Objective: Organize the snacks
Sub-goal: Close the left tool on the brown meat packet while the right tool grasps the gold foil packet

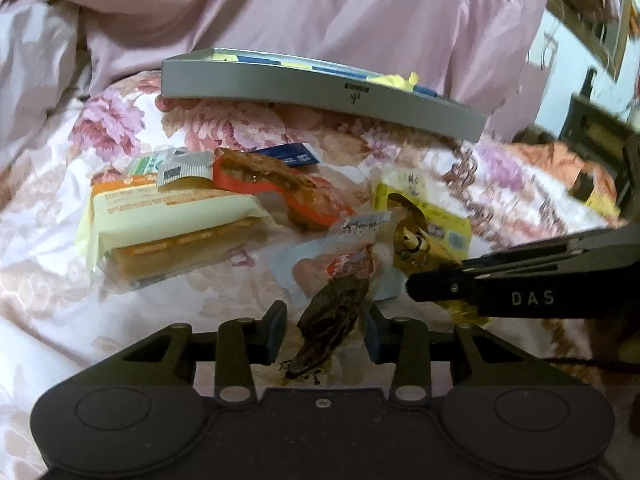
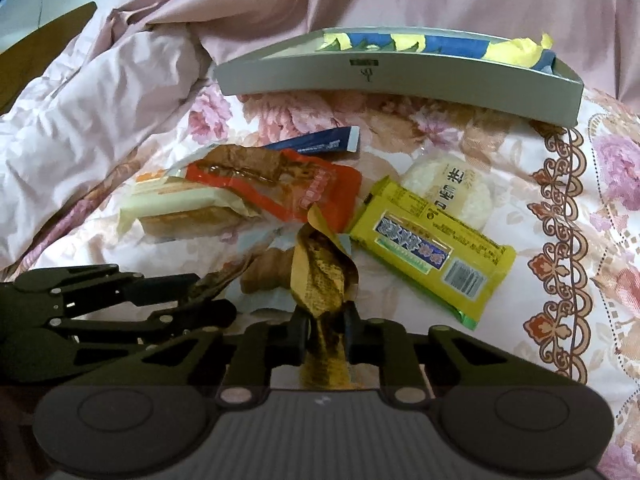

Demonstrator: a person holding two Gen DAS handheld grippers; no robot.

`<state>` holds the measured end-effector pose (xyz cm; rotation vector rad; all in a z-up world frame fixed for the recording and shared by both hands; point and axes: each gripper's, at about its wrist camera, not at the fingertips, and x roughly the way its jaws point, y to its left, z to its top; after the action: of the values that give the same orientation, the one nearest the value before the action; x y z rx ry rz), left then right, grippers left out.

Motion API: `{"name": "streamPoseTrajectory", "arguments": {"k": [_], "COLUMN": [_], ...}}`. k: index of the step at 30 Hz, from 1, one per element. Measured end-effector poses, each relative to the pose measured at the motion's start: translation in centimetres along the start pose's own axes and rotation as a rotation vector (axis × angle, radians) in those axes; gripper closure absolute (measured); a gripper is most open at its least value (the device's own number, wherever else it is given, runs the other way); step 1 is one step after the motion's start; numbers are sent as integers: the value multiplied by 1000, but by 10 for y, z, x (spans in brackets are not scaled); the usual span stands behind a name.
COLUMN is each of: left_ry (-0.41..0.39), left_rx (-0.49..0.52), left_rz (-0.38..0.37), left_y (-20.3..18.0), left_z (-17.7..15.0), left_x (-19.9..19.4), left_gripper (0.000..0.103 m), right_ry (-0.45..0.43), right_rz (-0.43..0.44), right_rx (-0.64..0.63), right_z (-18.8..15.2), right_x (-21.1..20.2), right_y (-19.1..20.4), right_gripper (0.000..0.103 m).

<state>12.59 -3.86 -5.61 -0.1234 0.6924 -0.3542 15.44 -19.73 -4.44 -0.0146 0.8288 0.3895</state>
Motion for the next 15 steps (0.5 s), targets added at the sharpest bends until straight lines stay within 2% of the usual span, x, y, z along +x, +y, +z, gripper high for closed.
{"name": "streamPoseTrajectory", "arguments": {"k": [9, 15], "left_ry": [-64, -145], "left_rx": [-62, -97], "left_rz": [-32, -55], "left_y": [3, -4], "left_z": [0, 9], "left_x": [-6, -15], "left_gripper": [61, 61], "right_ry": [-86, -162], "right_rz": [17, 20], "right_rx": [5, 43], "right_z": [3, 6], "right_x": [-12, -24], "right_y": [2, -5], "right_gripper": [87, 86]}}
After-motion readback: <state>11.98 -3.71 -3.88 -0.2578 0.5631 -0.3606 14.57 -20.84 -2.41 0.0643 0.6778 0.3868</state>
